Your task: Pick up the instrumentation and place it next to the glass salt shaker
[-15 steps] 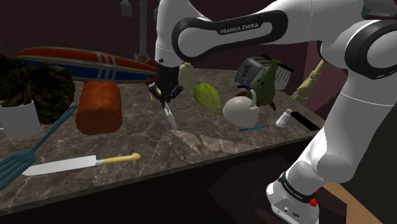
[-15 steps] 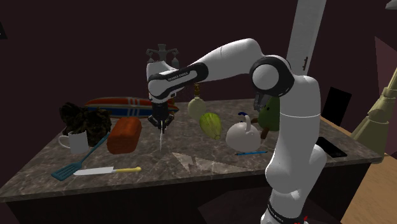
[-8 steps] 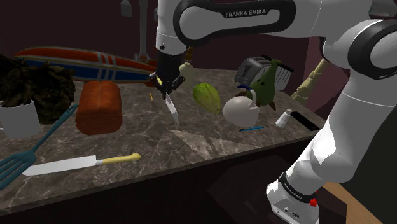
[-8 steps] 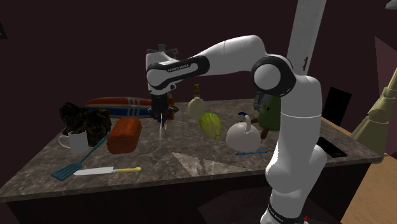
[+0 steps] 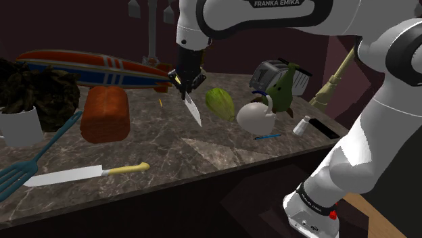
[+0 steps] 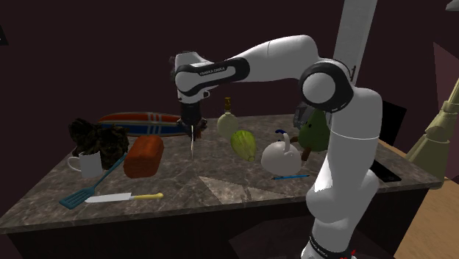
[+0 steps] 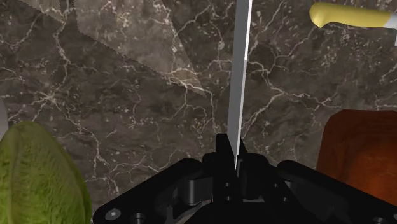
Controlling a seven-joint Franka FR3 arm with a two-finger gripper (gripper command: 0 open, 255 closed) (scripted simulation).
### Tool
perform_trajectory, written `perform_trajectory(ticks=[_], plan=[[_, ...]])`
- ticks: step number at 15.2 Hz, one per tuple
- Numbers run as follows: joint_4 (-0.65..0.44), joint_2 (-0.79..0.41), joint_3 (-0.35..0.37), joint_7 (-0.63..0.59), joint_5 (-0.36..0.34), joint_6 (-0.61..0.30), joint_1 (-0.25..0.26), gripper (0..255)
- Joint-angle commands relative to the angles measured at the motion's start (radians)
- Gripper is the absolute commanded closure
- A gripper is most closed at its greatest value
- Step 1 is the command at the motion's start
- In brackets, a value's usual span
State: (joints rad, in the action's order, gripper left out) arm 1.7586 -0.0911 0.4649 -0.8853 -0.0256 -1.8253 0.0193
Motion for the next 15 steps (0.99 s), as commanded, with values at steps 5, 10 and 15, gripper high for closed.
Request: perform_trajectory(ticks=[5, 10, 15], plan=[[0.23, 0.212, -0.06, 0.152, 0.09, -0.035, -0.064, 255], [0.387, 0.368, -0.134, 0.279, 0.131, -0.038, -0.094, 255], [0.515, 0.502, -0.218, 0.398, 0.138, -0.027, -0.121, 255]])
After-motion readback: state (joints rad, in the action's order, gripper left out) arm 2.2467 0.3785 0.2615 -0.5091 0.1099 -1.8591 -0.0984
